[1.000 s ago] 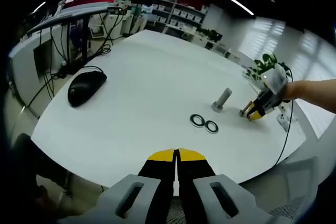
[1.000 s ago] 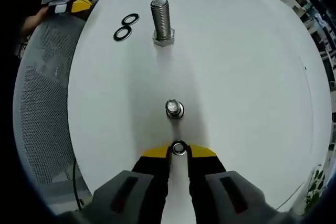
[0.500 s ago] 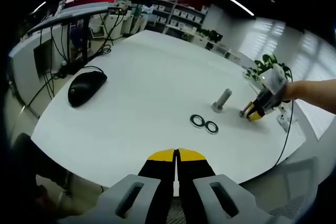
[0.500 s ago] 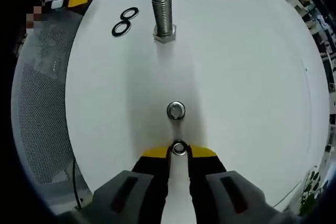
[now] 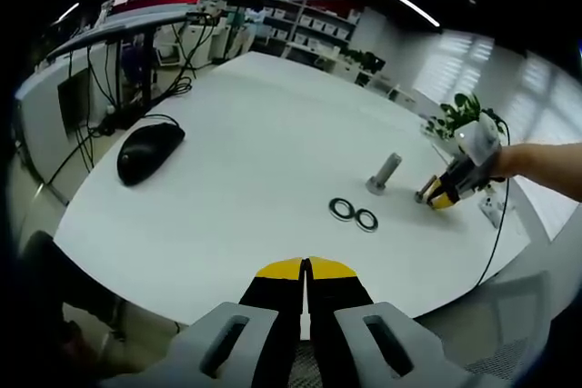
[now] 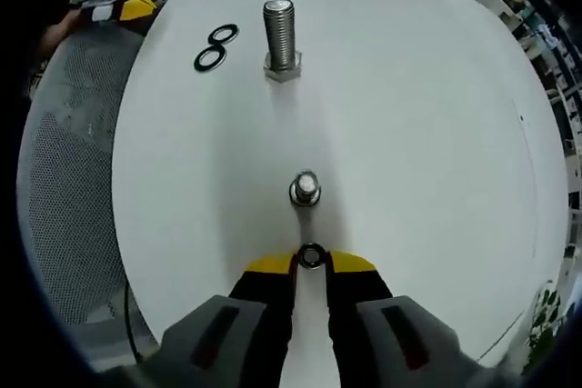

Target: Place the washer onto the threaded stud by aligning its center hole with the stud, sliding it down to the base, and recovering from edge contact or off-axis alignment until the washer reaches the visible bottom stop.

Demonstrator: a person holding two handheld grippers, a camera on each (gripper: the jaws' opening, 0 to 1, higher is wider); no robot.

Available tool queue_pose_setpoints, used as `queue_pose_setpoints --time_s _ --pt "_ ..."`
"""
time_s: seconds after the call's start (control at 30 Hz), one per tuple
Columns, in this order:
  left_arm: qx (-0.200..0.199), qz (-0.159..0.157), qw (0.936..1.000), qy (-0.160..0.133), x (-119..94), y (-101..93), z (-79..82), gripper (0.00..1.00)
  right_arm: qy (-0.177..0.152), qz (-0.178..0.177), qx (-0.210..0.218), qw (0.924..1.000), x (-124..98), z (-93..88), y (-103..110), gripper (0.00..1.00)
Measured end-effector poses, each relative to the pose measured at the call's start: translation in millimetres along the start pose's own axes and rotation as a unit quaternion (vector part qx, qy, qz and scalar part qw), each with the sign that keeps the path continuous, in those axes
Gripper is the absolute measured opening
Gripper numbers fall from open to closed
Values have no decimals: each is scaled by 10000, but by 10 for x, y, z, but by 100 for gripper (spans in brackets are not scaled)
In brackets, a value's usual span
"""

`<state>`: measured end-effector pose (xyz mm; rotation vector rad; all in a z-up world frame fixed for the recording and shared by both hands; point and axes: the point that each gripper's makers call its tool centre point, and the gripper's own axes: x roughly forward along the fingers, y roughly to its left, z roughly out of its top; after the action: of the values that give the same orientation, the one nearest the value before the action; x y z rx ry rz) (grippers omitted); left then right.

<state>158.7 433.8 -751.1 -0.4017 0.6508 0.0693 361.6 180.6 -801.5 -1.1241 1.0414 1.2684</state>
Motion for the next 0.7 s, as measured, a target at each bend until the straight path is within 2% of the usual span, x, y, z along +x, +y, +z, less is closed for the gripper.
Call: queue_pose_setpoints --time_s 0.27,0.6,0.7 --pt "-2 5 10000 -1 -2 1 2 0 190 0 45 9998 5 -13 -18 15" --pt "10 10 10000 10 -1 1 0 0 70 -18 138 9999 -4 -16 -15 14" --pt "10 5 10000 -1 5 5 5 0 41 70 120 9999 -6 -28 -31 14"
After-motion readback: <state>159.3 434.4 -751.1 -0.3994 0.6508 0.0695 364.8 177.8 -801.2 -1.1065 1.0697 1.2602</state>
